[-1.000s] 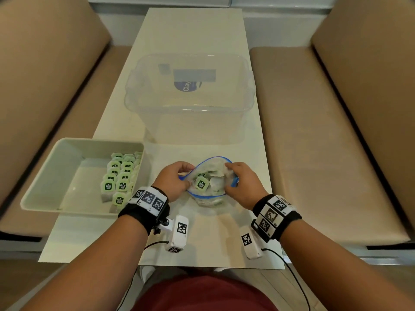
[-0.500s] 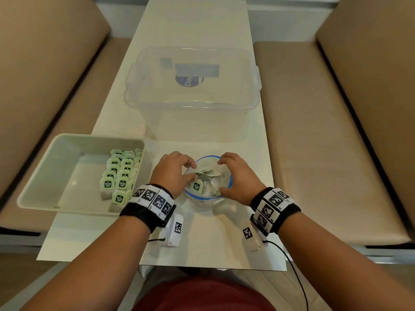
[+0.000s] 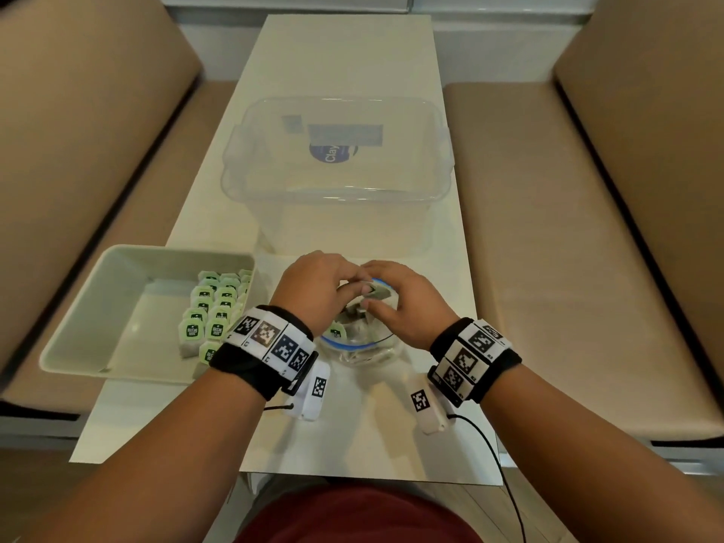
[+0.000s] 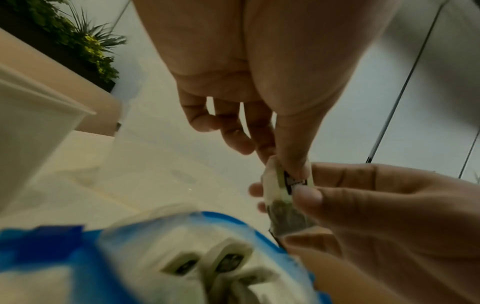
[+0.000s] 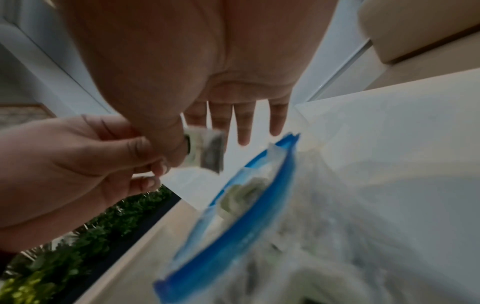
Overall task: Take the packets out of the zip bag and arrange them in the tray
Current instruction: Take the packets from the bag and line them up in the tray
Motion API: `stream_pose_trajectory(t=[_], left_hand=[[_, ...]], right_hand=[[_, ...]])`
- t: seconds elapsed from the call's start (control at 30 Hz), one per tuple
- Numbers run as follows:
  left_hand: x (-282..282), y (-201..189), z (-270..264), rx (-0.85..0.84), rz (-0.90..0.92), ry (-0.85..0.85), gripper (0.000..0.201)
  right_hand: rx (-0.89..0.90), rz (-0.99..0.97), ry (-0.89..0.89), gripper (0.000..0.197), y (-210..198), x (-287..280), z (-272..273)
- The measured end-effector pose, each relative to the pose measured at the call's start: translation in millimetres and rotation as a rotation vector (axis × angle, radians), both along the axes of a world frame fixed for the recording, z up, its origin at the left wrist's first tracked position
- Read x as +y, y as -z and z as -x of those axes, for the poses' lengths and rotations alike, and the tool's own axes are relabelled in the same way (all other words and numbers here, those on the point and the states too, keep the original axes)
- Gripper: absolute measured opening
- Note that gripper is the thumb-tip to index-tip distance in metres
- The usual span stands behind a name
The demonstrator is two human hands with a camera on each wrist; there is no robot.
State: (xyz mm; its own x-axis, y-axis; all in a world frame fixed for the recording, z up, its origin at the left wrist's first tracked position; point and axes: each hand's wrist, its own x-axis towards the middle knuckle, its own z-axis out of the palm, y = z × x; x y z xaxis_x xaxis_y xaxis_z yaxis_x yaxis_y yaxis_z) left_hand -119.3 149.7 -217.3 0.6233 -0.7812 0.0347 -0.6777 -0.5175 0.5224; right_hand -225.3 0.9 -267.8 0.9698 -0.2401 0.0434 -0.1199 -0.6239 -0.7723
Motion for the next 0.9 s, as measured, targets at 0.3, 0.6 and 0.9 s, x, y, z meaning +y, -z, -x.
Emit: stream_pose_trajectory(t=[0.3, 0.6, 0.9], left_hand=[[3, 1, -9, 0.046, -0.537, 0.052, 0.015], [12, 1, -13, 0.06, -0.464, 0.075, 0.013], [55, -68, -43, 0.048, -0.053, 0.073, 0.005]], right_hand=[[0.099, -0.209, 0.155, 0.017, -5, -7, 5], [0.127, -0.395, 0.223, 0.04, -10, 5, -1], [0.005, -0.474, 0.09, 0.023, -54, 59, -37]])
